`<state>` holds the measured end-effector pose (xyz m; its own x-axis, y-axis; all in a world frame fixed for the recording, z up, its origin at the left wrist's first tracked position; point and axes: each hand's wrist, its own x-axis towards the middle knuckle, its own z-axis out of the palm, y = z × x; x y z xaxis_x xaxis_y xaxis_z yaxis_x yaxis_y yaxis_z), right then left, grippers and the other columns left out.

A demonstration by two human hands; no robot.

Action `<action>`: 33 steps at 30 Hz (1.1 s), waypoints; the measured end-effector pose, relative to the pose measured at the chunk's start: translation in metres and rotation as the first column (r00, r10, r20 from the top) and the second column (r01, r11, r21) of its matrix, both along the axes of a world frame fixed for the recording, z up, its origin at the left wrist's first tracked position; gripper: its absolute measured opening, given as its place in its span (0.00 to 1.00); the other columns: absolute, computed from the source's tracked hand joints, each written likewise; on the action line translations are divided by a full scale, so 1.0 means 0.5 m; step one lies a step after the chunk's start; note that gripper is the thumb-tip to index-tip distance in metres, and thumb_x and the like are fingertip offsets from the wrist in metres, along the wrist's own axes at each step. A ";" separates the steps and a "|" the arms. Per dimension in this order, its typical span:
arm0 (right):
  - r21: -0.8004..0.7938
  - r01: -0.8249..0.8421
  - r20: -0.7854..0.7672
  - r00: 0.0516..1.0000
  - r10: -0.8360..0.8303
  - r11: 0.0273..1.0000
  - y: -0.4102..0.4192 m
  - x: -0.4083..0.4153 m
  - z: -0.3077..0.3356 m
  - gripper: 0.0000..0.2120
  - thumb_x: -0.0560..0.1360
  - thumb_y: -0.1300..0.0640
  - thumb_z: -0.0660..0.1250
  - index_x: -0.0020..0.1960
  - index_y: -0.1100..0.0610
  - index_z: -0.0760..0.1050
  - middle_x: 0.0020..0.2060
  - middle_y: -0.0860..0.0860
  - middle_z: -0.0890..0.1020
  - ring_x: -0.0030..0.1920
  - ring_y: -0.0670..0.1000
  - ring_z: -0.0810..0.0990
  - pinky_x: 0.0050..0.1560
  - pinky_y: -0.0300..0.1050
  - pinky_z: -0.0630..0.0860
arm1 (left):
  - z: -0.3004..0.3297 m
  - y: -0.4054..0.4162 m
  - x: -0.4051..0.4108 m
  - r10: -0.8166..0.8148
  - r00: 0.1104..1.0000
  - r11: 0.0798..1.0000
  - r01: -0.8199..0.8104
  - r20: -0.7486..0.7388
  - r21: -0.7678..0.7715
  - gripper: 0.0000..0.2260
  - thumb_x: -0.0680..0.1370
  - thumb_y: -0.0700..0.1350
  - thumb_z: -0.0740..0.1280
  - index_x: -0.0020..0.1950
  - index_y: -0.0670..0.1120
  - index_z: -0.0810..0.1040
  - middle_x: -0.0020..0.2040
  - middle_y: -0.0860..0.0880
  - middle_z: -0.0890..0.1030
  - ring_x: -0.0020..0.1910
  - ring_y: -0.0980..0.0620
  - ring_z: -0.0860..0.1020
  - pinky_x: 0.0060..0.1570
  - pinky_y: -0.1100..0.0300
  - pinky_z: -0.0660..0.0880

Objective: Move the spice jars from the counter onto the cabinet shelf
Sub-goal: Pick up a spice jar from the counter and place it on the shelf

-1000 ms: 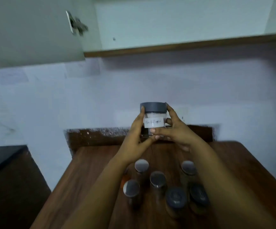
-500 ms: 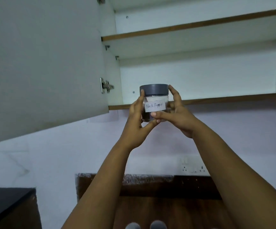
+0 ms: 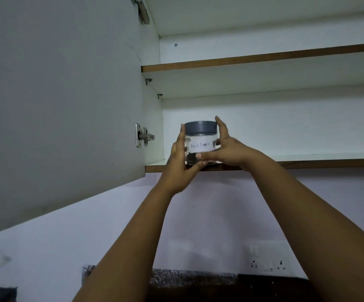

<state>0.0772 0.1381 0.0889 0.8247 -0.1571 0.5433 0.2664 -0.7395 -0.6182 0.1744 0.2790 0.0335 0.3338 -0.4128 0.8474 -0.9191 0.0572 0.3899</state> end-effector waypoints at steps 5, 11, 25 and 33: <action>-0.095 0.124 -0.065 0.989 -0.130 0.988 -0.012 0.072 0.015 0.59 0.68 0.46 0.77 0.78 0.49 0.34 0.60 0.53 0.76 0.61 0.54 0.76 0.60 0.45 0.71 | -0.105 -0.026 0.092 0.615 0.776 0.767 -0.545 0.144 -0.339 0.29 0.78 0.56 0.65 0.74 0.42 0.63 0.65 0.45 0.75 0.66 0.45 0.71 0.74 0.41 0.57; -0.120 0.216 -0.088 0.970 -0.228 0.969 0.011 0.188 0.018 0.60 0.67 0.46 0.77 0.77 0.51 0.32 0.65 0.56 0.74 0.62 0.57 0.75 0.65 0.50 0.70 | -0.129 -0.040 0.157 0.725 0.628 0.687 -0.640 0.283 -0.344 0.23 0.74 0.58 0.67 0.58 0.41 0.75 0.53 0.43 0.77 0.54 0.45 0.74 0.55 0.53 0.72; -0.126 0.043 -0.235 0.969 -0.072 0.991 0.060 0.346 0.035 0.60 0.71 0.50 0.74 0.75 0.51 0.24 0.68 0.58 0.73 0.66 0.57 0.73 0.70 0.52 0.66 | -0.141 -0.037 0.190 0.672 0.657 0.740 -0.580 0.342 -0.340 0.27 0.65 0.44 0.72 0.63 0.43 0.71 0.57 0.43 0.79 0.58 0.45 0.75 0.58 0.52 0.75; -0.144 0.028 -0.210 0.976 -0.058 0.989 0.056 0.352 0.028 0.57 0.74 0.50 0.72 0.75 0.54 0.24 0.69 0.58 0.72 0.66 0.57 0.73 0.66 0.46 0.67 | -0.133 -0.035 0.186 0.667 0.659 0.745 -0.574 0.349 -0.340 0.30 0.61 0.41 0.74 0.62 0.44 0.70 0.55 0.44 0.80 0.57 0.47 0.74 0.57 0.53 0.76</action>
